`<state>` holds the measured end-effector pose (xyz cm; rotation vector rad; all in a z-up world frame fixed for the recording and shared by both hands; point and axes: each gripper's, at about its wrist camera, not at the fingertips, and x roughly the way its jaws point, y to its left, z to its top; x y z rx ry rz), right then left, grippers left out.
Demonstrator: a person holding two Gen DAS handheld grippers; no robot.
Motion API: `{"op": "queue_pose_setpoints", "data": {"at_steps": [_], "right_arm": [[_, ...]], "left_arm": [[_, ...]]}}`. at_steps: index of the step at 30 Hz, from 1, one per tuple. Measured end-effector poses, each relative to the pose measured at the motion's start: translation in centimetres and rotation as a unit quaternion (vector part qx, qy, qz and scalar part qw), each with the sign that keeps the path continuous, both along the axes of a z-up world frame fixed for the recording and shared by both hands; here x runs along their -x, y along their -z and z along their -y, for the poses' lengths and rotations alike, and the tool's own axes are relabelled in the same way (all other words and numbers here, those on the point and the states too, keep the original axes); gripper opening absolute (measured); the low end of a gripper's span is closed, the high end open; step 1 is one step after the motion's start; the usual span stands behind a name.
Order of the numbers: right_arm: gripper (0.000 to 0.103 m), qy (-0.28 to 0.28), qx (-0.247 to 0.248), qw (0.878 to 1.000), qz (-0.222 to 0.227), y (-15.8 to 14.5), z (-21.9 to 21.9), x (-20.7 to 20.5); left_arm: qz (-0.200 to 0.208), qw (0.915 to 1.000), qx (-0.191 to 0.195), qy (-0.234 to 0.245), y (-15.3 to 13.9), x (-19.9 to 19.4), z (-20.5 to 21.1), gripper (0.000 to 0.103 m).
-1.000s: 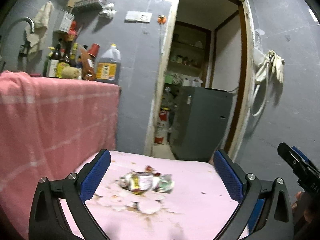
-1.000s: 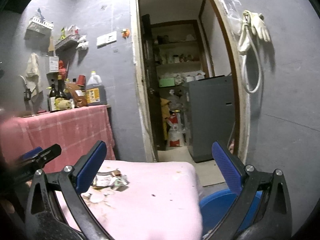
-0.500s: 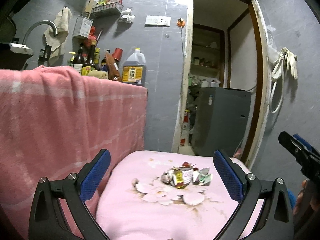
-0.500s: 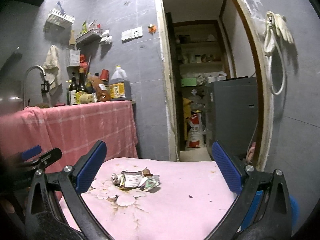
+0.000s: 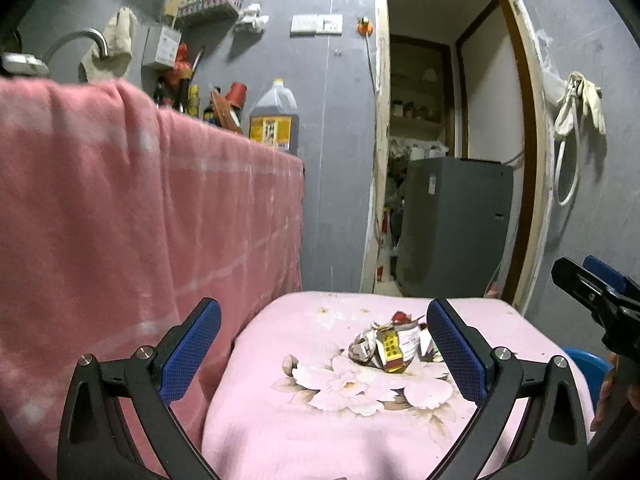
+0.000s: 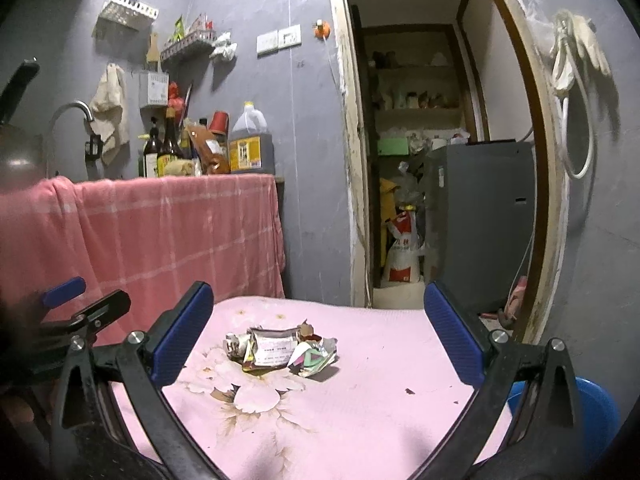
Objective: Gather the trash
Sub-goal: 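Move both tools back over the remaining trash on the table, then grasp the white scrap with the left tool while the right tool grasps the green-pink wrapper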
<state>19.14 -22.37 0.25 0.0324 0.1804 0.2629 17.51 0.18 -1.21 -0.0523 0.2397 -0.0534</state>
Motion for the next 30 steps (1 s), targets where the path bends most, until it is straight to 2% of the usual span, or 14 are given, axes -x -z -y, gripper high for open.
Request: {"op": "queue_pose_setpoints", "data": {"at_steps": [7,14,17,19,20,22,24,27,30], "right_arm": [[0.103,-0.012,0.017,0.999,-0.041,2.0,-0.5,-2.7],[0.102,0.000,0.023,0.996,-0.081,3.2,-0.2,-5.0],[0.101,0.001,0.026,0.995,-0.093,3.5,-0.2,-5.9],[0.098,-0.006,0.027,0.993,-0.111,3.8,-0.2,-6.7],[0.091,-0.007,0.030,0.992,-0.124,4.0,-0.4,-7.2],[0.081,-0.007,0.038,0.988,-0.148,4.5,-0.7,-8.1],[0.075,-0.009,0.043,0.985,-0.166,4.9,-0.9,-8.8],[0.068,-0.015,0.056,0.979,-0.193,5.6,-1.5,-9.7],[0.061,-0.023,0.069,0.972,-0.223,6.4,-2.1,-11.1]], "left_arm": [[-0.044,0.9990,-0.005,-0.004,1.9,-2.8,-0.2,0.101],[-0.114,0.9932,0.012,0.018,3.2,-6.6,-0.2,0.100],[-0.137,0.9895,0.032,0.035,3.5,-8.2,-0.3,0.098],[-0.153,0.9862,0.042,0.048,3.8,-9.2,-0.2,0.088],[-0.162,0.9846,0.042,0.052,3.9,-9.6,-0.1,0.084],[-0.187,0.9795,0.045,0.062,4.4,-10.8,0.1,0.061],[-0.211,0.9733,0.054,0.073,5.0,-11.8,0.3,0.054],[-0.229,0.9674,0.069,0.084,5.5,-12.5,0.3,0.050],[-0.244,0.9618,0.078,0.096,5.8,-13.2,0.6,0.043]]}}
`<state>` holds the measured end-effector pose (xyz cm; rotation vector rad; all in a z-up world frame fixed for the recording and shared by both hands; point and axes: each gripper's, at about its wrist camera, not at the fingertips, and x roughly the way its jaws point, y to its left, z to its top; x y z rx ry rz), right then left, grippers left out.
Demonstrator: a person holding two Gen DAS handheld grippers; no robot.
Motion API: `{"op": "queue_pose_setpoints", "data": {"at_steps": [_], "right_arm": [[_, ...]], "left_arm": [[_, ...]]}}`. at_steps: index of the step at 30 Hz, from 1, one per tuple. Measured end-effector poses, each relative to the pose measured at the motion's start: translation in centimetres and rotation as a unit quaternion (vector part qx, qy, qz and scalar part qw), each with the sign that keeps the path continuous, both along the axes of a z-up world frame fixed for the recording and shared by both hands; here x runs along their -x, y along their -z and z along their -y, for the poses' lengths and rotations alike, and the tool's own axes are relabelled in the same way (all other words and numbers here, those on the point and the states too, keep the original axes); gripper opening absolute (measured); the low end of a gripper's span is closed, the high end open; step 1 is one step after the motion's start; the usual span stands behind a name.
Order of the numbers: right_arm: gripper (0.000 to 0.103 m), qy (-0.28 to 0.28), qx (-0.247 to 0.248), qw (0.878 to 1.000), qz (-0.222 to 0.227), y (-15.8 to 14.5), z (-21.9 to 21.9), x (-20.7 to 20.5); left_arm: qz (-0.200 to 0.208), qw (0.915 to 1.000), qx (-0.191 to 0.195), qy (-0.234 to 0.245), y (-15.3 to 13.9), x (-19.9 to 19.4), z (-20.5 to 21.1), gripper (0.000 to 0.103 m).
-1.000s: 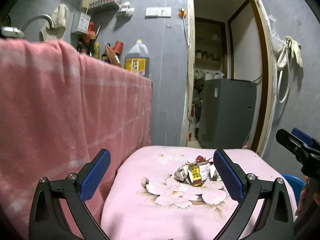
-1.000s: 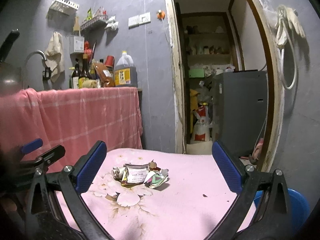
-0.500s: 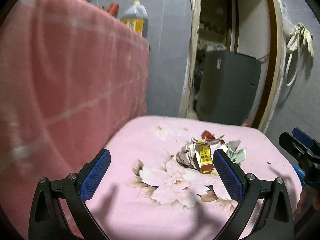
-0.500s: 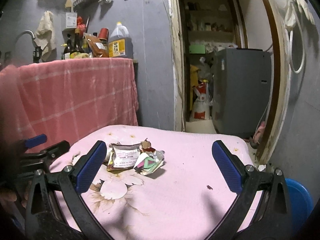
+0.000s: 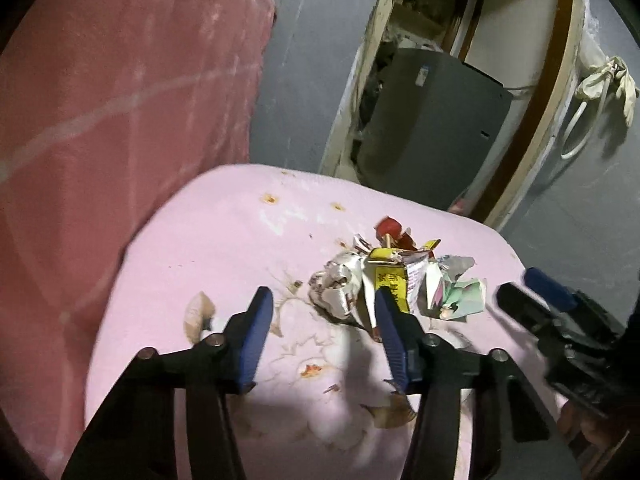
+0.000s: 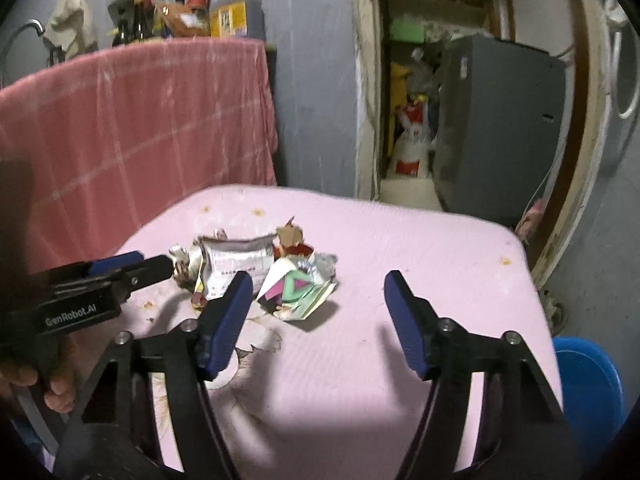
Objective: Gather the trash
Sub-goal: 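Grasp the white scrap with the left tool while the right tool grasps the green-pink wrapper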
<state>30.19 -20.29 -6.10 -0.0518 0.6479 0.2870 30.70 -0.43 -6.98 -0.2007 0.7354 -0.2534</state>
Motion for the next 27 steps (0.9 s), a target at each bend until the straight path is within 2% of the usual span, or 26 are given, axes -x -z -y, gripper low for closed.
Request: {"op": "queue_pose_setpoints", "data": {"at_steps": [2,4,10,14,15,16,17,20,27], "right_arm": [[0.052,-0.006,0.005,1.000,-0.024,0.6,-0.4,-1.0],[0.047,-0.008,0.006,0.999,-0.043,1.2,-0.5,-1.7],[0.034,-0.004,-0.001,0.996,-0.088,2.3,-0.4,-3.1],[0.017,-0.010,-0.016,0.994,-0.107,2.9,-0.1,-3.4],[0.015,-0.014,-0.022,0.994,-0.109,2.9,0.0,-3.4],[0.012,-0.015,-0.025,0.994,-0.109,2.8,0.1,-3.3],[0.008,-0.018,-0.028,0.994,-0.108,2.7,0.1,-3.2],[0.003,-0.024,-0.039,0.993,-0.106,2.5,0.4,-2.8],[0.002,-0.014,-0.059,0.994,-0.095,2.0,1.7,-0.9]], "left_arm": [[-0.008,1.0000,0.000,0.003,-0.1,-0.2,0.2,0.036],[-0.019,0.9998,0.000,0.002,0.0,-0.7,0.4,0.031],[-0.040,0.9990,0.019,0.003,0.0,-1.6,0.2,0.029],[-0.051,0.9983,0.027,0.006,0.5,-2.2,0.5,0.029],[-0.051,0.9982,0.030,0.005,0.6,-2.2,0.6,0.027],[-0.052,0.9981,0.033,0.005,0.6,-2.2,0.5,0.021],[-0.055,0.9978,0.036,0.006,0.6,-2.2,0.5,0.020],[-0.050,0.9978,0.044,0.004,0.3,-2.0,0.3,0.016],[-0.043,0.9972,0.059,-0.014,-0.1,-0.6,-0.1,0.013]]}}
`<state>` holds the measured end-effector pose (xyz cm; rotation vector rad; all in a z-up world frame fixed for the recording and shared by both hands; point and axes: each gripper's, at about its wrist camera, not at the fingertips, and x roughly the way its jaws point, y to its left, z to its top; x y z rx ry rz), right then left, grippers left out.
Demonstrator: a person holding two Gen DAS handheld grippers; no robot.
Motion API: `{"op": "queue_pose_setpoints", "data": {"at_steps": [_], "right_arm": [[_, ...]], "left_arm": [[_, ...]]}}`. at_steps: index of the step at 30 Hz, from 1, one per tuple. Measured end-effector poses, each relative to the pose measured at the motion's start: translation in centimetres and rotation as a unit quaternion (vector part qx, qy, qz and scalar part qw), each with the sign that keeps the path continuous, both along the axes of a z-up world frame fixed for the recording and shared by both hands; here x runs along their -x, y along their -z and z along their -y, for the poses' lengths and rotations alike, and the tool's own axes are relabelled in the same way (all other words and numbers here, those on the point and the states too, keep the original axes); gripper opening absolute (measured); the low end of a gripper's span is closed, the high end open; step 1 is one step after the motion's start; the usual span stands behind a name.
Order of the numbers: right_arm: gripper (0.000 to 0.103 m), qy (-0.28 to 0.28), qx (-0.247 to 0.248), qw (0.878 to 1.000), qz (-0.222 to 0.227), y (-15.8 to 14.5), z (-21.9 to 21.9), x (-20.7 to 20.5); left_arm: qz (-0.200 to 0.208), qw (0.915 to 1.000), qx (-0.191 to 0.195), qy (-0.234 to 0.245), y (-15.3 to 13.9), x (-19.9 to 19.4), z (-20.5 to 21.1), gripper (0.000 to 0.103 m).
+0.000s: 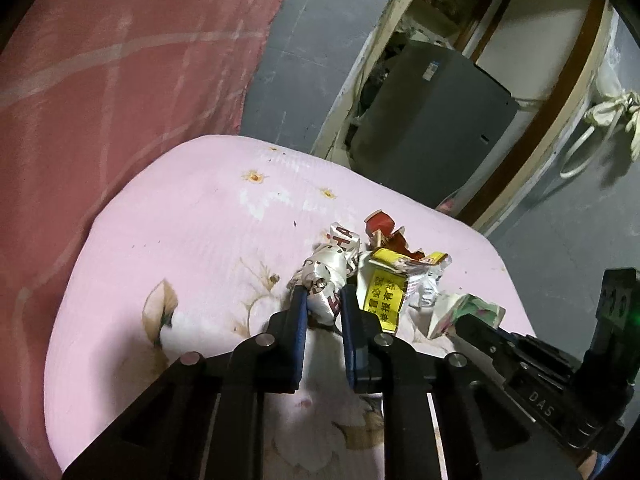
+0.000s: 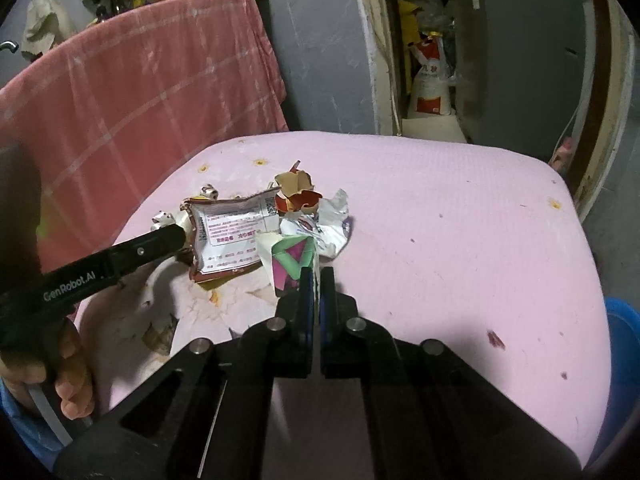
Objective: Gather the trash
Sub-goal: 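Grasp the white scrap with the left tool while the right tool grasps the green-pink wrapper, then carry both items over the blue basin and open both tools to drop them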
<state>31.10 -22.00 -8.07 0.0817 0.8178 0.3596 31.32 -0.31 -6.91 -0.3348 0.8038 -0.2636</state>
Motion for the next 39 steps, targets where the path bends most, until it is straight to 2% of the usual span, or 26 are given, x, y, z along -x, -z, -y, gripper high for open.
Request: {"op": "queue_pose_setpoints", "data": {"at_steps": [8,14,18,27,39], "right_arm": [[0.002,0.020,-0.035,0.998,0.042,-1.6,2.3,3.7],[0.002,0.033,-0.044,0.993,0.103,-3.4,3.5,7.1],[0.002,0.052,-0.025,0.987,0.149,-5.2,4.0,9.2],[0.002,0.108,0.019,0.959,0.262,-10.0,7.0,14.0],[0.003,0.210,0.068,0.919,0.328,-11.9,13.8,19.3]], "left_arm": [[0.040,0.9992,-0.001,-0.008,-1.4,4.4,0.6,0.013],[0.089,0.9960,0.005,-0.007,-3.4,7.6,2.1,0.013],[0.131,0.9914,0.005,0.000,-5.0,9.4,3.9,0.013],[0.223,0.9745,0.012,0.024,-8.9,11.8,8.3,0.013],[0.296,0.9496,0.028,0.101,-12.0,14.0,16.7,0.013]]}}
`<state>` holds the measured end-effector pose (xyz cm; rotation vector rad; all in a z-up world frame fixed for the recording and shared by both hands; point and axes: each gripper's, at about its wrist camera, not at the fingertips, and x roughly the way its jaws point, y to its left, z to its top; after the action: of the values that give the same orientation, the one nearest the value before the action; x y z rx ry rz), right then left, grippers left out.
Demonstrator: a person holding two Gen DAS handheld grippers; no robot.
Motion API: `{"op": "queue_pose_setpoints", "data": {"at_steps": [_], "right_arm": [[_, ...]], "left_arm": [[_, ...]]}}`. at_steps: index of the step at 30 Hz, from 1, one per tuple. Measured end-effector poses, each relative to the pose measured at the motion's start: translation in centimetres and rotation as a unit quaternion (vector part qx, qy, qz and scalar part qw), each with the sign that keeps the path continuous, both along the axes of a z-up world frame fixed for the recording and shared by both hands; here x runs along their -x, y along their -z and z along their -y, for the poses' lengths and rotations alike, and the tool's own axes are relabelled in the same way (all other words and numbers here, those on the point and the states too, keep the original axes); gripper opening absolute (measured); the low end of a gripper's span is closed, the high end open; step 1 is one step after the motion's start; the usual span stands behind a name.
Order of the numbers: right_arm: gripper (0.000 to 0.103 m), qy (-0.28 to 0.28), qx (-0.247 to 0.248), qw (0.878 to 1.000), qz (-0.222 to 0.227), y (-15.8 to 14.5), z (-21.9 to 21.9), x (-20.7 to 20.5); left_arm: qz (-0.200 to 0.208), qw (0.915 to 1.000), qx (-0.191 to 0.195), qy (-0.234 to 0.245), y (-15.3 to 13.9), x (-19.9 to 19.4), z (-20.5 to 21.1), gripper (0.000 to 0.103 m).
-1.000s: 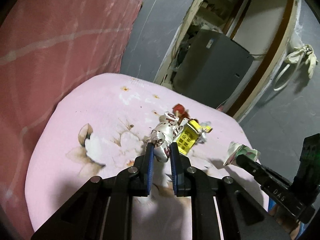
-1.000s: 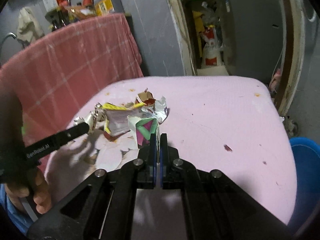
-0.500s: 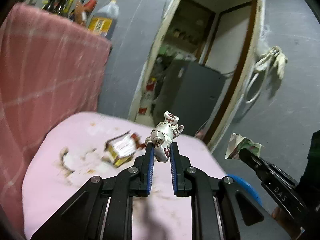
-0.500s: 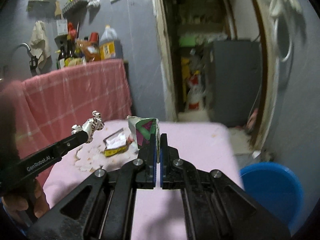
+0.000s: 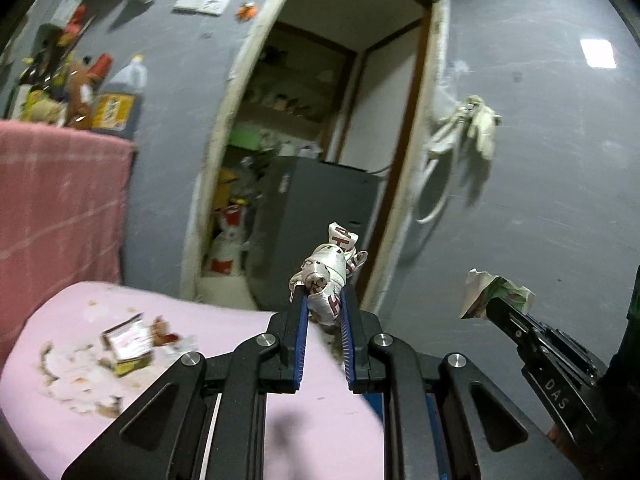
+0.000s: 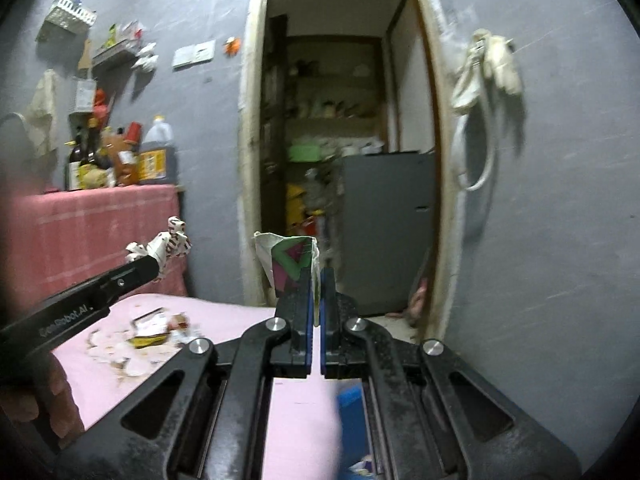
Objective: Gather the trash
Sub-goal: 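Carry both items over the blue basin and open both tools to drop them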
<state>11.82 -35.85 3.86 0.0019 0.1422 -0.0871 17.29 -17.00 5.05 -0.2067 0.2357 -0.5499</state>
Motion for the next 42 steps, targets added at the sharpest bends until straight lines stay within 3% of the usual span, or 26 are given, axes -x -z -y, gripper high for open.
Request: {"op": "queue_pose_setpoints", "data": {"at_steps": [4,10,22,30,42], "right_arm": [[0.003,0.029,0.001,1.000,0.006,0.0,2.5,1.3],[0.003,0.062,-0.009,0.998,-0.005,0.9,6.0,2.4],[0.003,0.093,-0.061,0.991,-0.073,6.2,10.9,1.7],[0.003,0.101,-0.087,0.982,-0.131,9.9,12.6,-0.4],[0.006,0.100,-0.114,0.974,-0.168,11.3,13.7,-2.5]], "left_arm": [[0.010,0.9996,-0.006,0.026,0.0,0.7,3.1,0.013],[-0.007,0.9973,-0.025,0.068,1.1,0.9,7.6,0.013],[-0.117,0.9822,-0.084,0.121,5.9,-1.9,14.0,0.013],[-0.207,0.9630,-0.119,0.125,10.2,-4.4,15.8,0.013],[-0.257,0.9502,-0.124,0.126,12.3,-6.6,15.8,0.017]]}}
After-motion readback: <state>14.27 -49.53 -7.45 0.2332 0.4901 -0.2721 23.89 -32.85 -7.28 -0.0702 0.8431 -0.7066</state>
